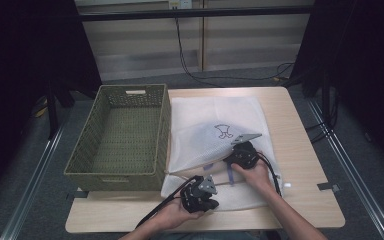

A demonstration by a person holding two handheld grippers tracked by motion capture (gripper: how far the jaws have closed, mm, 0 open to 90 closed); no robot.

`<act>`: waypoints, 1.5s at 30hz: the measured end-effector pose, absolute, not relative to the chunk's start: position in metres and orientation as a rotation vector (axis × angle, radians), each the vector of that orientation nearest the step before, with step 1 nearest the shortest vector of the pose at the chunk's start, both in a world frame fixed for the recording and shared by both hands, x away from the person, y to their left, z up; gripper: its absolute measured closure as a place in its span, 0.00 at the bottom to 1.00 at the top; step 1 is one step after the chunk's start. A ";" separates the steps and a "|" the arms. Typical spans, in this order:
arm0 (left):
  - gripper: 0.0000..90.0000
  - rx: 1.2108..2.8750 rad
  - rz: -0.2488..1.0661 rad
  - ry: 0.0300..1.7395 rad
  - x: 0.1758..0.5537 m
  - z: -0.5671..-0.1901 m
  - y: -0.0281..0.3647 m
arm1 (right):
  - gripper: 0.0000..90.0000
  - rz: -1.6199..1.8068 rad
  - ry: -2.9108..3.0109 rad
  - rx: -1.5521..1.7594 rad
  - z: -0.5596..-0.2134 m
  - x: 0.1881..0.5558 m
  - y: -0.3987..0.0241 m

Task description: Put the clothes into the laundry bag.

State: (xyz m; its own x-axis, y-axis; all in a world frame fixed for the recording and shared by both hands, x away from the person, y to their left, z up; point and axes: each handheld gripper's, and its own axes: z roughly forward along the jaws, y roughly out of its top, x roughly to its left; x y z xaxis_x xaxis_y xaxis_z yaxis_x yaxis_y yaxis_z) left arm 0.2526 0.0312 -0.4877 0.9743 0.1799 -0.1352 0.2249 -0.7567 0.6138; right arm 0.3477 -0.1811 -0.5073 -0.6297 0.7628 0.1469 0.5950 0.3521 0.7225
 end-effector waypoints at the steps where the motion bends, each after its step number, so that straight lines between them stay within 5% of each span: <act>1: 1.00 2.444 -0.087 0.283 0.252 -0.488 0.031 | 1.00 1.129 2.391 1.234 -0.507 0.348 -0.181; 32: 1.00 2.452 -0.098 0.280 0.254 -0.488 0.032 | 0.95 1.029 2.234 1.320 -0.507 0.369 -0.176; 45: 1.00 2.451 -0.114 0.269 0.254 -0.488 0.032 | 0.83 1.119 2.325 1.293 -0.500 0.350 -0.180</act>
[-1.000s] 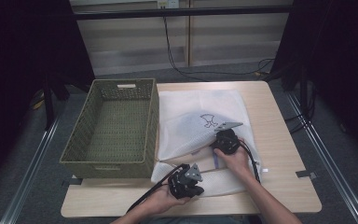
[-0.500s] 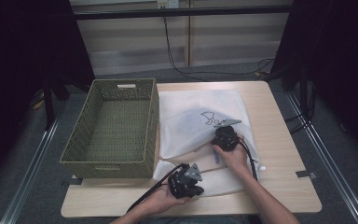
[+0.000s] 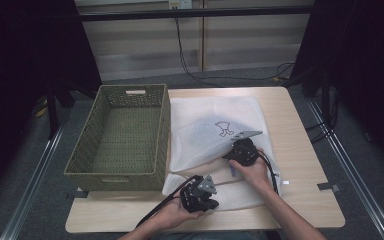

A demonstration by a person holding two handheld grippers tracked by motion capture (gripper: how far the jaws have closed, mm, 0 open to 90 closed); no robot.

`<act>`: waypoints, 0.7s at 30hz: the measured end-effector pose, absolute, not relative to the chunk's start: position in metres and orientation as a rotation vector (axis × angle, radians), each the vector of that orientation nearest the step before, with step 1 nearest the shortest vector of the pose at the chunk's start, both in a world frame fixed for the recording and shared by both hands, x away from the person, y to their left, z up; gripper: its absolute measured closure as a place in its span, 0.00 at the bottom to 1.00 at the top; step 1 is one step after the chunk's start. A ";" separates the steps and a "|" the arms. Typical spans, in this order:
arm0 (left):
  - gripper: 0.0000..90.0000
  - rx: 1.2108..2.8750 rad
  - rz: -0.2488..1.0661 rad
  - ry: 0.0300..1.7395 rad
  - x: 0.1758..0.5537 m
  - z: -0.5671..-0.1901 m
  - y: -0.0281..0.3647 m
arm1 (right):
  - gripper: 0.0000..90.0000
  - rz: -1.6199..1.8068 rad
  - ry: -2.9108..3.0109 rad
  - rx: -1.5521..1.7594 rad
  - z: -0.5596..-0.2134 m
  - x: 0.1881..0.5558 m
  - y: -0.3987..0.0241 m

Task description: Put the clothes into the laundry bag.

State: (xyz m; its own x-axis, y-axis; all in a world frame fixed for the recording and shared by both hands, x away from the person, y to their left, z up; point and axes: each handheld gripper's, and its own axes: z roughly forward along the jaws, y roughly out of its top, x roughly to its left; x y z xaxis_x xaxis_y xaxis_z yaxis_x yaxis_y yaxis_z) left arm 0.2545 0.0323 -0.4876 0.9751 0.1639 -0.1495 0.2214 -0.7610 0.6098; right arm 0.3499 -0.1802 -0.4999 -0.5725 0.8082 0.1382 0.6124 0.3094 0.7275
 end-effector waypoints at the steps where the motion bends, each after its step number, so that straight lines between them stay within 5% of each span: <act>1: 1.00 2.453 -0.102 0.272 0.254 -0.488 0.032 | 0.82 1.125 2.328 1.283 -0.499 0.348 -0.182; 13: 1.00 2.445 -0.087 0.276 0.253 -0.488 0.032 | 0.73 1.311 2.411 1.177 -0.472 0.315 -0.200; 21: 1.00 2.441 -0.115 0.281 0.254 -0.488 0.032 | 0.82 1.391 2.316 1.108 -0.444 0.315 -0.219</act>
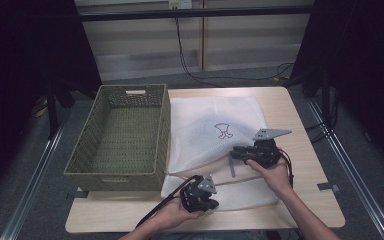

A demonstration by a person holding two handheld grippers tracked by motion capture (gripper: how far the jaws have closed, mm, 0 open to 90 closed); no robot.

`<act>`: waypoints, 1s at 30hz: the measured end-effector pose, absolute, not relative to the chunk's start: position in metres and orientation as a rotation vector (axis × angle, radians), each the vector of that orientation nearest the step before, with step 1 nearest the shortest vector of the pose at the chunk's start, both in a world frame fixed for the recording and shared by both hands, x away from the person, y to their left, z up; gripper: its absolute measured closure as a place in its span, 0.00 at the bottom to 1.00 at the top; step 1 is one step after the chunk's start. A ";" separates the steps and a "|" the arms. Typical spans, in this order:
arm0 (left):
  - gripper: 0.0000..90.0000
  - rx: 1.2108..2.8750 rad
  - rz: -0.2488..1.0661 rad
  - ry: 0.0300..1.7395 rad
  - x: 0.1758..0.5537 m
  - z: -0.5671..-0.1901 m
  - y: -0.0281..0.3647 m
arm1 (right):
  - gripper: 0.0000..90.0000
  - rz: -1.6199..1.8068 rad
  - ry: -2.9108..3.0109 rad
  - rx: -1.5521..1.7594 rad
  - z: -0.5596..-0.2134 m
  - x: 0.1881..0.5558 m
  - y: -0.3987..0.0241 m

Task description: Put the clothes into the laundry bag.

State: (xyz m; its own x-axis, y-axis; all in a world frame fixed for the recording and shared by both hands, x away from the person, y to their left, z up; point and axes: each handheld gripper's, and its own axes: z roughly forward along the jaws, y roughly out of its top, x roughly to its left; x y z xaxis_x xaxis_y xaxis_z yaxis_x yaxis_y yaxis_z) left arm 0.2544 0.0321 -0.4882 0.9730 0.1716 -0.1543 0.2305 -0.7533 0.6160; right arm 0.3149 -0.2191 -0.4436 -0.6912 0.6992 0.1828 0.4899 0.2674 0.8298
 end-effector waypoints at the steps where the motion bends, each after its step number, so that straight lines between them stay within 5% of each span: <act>1: 1.00 2.436 -0.109 0.283 0.254 -0.489 0.032 | 0.83 1.374 2.311 1.099 -0.443 0.320 -0.219; 9: 1.00 2.447 -0.107 0.268 0.255 -0.488 0.032 | 0.86 1.242 2.355 1.165 -0.477 0.354 -0.218; 23: 1.00 2.476 -0.087 0.276 0.256 -0.486 0.033 | 0.82 1.132 2.424 1.180 -0.504 0.357 -0.221; 30: 1.00 2.442 -0.108 0.258 0.255 -0.488 0.031 | 0.98 1.139 2.437 1.173 -0.502 0.356 -0.219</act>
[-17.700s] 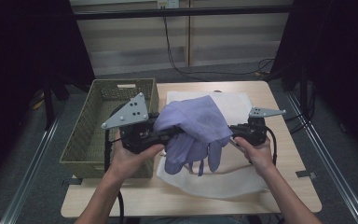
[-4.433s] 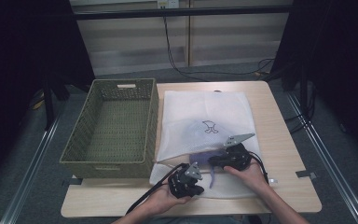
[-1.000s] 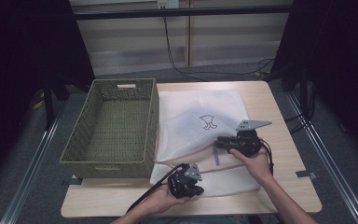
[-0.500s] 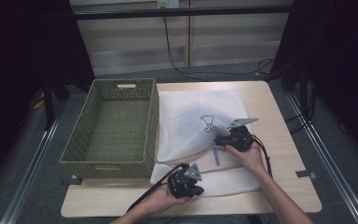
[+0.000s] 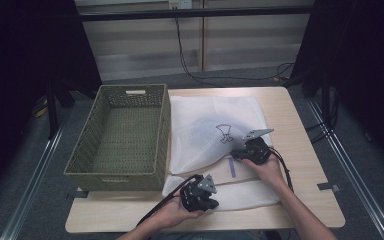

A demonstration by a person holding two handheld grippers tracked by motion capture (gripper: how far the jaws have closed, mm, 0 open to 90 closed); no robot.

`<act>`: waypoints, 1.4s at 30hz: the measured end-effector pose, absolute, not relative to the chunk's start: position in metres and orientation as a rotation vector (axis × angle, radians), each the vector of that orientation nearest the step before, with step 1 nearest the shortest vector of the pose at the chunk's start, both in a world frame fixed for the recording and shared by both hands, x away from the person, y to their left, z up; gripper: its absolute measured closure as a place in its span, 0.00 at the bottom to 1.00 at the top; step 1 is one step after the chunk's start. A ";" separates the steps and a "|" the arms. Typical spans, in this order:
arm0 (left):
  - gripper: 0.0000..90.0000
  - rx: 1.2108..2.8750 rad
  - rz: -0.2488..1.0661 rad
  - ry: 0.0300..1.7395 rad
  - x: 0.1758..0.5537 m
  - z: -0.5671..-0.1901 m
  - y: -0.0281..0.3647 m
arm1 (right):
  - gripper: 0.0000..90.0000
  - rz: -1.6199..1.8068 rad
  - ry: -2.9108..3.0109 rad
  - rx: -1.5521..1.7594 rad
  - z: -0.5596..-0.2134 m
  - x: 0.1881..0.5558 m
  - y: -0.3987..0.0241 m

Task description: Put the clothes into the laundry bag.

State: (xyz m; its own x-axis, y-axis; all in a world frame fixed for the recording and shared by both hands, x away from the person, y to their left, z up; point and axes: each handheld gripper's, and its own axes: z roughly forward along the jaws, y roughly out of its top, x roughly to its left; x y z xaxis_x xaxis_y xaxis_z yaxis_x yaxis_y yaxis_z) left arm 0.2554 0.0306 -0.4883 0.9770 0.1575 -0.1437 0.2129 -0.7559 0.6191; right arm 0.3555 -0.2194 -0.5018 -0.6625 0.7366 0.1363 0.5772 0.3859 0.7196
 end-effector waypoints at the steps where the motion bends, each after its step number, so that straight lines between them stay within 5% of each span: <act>1: 1.00 2.461 -0.109 0.243 0.256 -0.487 0.030 | 0.99 1.144 2.443 1.173 -0.501 0.356 -0.221; 19: 1.00 2.458 -0.076 0.251 0.257 -0.487 0.030 | 1.00 1.339 2.397 1.160 -0.471 0.344 -0.229; 33: 1.00 2.483 -0.060 0.194 0.257 -0.485 0.029 | 1.00 1.509 2.326 1.017 -0.420 0.307 -0.223; 42: 1.00 2.468 -0.016 0.238 0.259 -0.487 0.027 | 1.00 1.482 2.368 0.961 -0.419 0.286 -0.219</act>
